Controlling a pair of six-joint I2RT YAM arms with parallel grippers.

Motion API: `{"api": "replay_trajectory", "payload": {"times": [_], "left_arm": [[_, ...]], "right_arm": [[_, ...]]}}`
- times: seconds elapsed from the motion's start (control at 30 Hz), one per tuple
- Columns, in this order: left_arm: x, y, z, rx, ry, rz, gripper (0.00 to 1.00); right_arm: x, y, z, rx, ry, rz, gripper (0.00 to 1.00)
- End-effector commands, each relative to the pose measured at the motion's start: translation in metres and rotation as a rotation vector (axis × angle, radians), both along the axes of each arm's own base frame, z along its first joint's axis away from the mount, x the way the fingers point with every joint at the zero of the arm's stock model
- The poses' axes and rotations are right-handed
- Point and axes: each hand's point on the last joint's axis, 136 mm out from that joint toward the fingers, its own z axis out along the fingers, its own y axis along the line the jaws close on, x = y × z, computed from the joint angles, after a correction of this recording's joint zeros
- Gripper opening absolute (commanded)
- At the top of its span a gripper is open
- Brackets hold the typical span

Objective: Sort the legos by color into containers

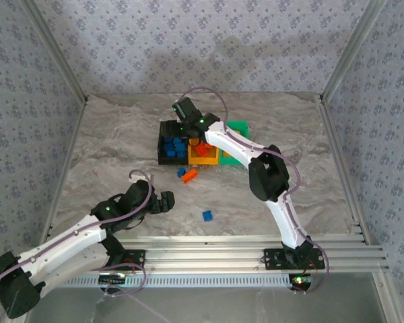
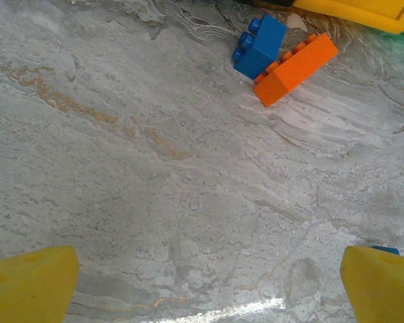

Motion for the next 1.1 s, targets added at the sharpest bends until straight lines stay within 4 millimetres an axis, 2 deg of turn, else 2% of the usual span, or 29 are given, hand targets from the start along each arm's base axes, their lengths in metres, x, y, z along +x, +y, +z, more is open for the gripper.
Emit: {"api": "replay_trajectory", "payload": {"times": [0.0, 0.1, 0.23, 0.33, 0.4, 0.43, 0.53, 0.77, 0.93, 1.07], "left_arm": [[0.004, -0.014, 0.008, -0.031, -0.008, -0.049, 1.0], [0.005, -0.035, 0.01, -0.042, 0.012, -0.131, 1.0], [-0.002, -0.07, 0.008, 0.009, 0.036, -0.264, 1.0], [-0.015, -0.101, 0.001, 0.068, 0.044, -0.383, 0.99], [-0.025, -0.124, -0.002, 0.099, 0.048, -0.465, 0.99], [-0.03, -0.132, -0.005, 0.115, 0.051, -0.493, 0.98], [-0.044, -0.154, -0.016, 0.158, 0.074, -0.573, 0.97], [-0.049, -0.175, -0.049, 0.246, 0.163, -0.634, 0.84], [-0.045, -0.177, -0.069, 0.328, 0.202, -0.639, 0.76], [-0.043, -0.177, -0.078, 0.363, 0.215, -0.642, 0.63]], "right_arm": [[-0.013, -0.019, 0.053, 0.063, -0.073, -0.034, 0.73], [-0.035, -0.045, 0.053, 0.057, -0.072, -0.069, 0.73], [-0.066, -0.083, 0.038, 0.025, -0.044, -0.111, 0.74], [-0.089, -0.112, 0.022, -0.001, -0.022, -0.144, 0.74], [-0.101, -0.131, 0.018, -0.003, -0.021, -0.171, 0.74], [-0.11, -0.142, 0.009, -0.016, -0.007, -0.18, 0.74], [-0.124, -0.165, 0.005, -0.016, -0.005, -0.21, 0.75], [-0.146, -0.202, 0.012, -0.018, -0.035, -0.256, 0.75], [-0.156, -0.221, 0.025, 0.0, -0.07, -0.284, 0.76], [-0.16, -0.233, 0.036, 0.023, -0.098, -0.306, 0.76]]}}
